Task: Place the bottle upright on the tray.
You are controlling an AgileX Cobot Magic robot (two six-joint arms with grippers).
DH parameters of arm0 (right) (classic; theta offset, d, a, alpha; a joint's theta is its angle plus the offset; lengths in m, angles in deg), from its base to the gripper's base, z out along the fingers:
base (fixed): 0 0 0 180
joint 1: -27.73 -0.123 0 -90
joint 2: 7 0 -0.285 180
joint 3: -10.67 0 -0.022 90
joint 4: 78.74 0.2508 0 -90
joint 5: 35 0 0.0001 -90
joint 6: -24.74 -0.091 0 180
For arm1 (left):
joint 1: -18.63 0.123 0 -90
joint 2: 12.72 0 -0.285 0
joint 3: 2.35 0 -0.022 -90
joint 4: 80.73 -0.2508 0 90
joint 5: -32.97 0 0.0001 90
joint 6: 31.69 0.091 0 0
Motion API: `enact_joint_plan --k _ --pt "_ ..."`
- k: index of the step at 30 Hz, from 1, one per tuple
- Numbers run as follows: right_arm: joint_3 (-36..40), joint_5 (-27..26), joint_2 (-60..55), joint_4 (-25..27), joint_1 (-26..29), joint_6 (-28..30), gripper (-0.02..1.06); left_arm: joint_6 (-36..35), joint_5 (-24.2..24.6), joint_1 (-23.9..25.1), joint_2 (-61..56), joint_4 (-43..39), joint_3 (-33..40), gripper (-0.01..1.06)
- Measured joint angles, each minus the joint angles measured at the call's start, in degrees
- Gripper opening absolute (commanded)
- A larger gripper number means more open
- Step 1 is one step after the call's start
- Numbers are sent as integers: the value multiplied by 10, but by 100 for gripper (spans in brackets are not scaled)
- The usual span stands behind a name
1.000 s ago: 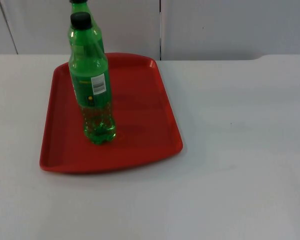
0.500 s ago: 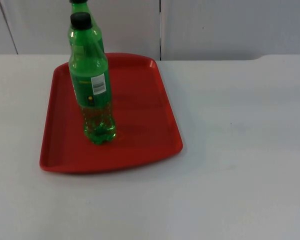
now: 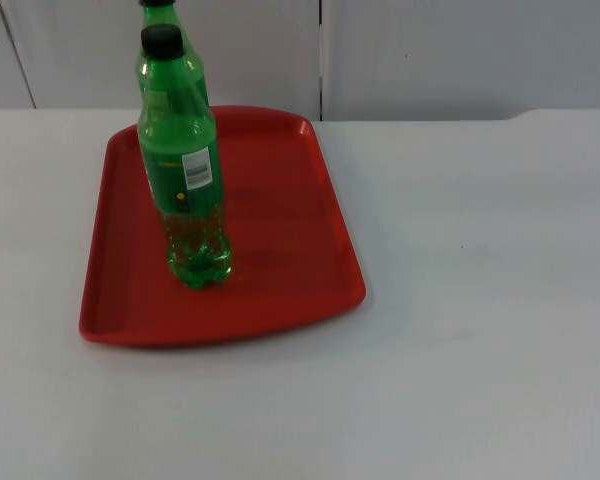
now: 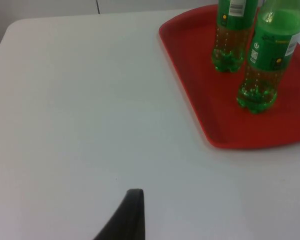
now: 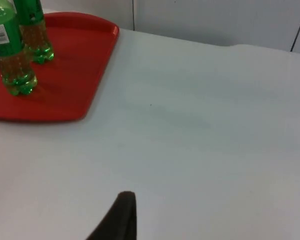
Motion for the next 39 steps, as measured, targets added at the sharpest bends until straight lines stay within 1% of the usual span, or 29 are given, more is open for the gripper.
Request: enact_joint_plan --k 3,8,39 --pt "8 11 0 -8 0 -16 105 0 0 0 0 0 0 105" --pt "10 13 0 -24 0 -35 105 0 0 0 0 0 0 105" --pt "10 13 0 -25 0 -36 105 0 0 0 0 0 0 105"
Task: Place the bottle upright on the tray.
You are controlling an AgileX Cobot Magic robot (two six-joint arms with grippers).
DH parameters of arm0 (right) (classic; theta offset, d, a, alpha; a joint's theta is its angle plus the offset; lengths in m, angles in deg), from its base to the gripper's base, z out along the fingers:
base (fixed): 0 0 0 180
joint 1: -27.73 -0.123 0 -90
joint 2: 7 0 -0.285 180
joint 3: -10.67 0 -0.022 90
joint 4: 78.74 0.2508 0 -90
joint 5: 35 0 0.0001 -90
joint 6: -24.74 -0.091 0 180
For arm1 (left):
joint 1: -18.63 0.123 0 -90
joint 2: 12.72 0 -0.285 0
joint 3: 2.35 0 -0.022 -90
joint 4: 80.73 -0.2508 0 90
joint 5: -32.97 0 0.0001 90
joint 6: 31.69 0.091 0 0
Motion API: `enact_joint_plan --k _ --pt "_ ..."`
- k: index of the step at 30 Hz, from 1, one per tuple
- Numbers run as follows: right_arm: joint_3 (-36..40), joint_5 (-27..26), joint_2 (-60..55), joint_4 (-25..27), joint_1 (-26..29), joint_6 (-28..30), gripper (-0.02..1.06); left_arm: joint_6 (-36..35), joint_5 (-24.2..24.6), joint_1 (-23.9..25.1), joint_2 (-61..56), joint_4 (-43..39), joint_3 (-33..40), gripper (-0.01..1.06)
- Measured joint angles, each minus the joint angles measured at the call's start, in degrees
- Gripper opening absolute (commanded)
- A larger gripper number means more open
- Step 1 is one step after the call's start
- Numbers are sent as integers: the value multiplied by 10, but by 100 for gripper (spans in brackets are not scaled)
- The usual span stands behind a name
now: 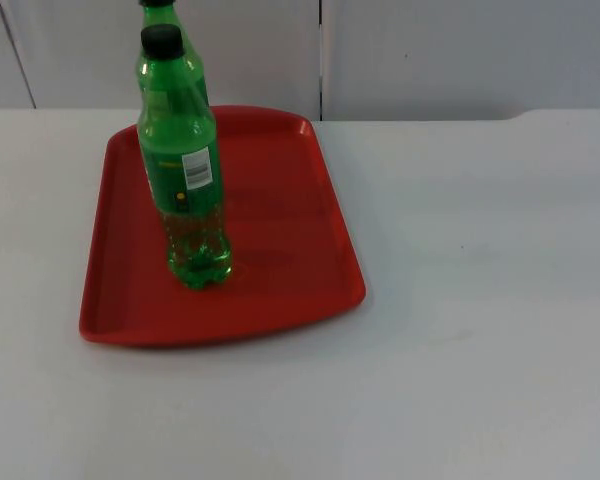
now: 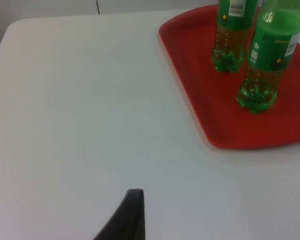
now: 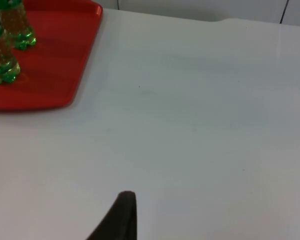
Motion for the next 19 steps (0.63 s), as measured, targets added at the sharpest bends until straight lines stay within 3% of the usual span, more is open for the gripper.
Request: enact_joint_plan --k 10,19 --pt "0 0 0 0 3 0 105 0 0 0 0 0 0 105" --pt "0 0 0 0 96 0 105 0 0 0 0 0 0 105"
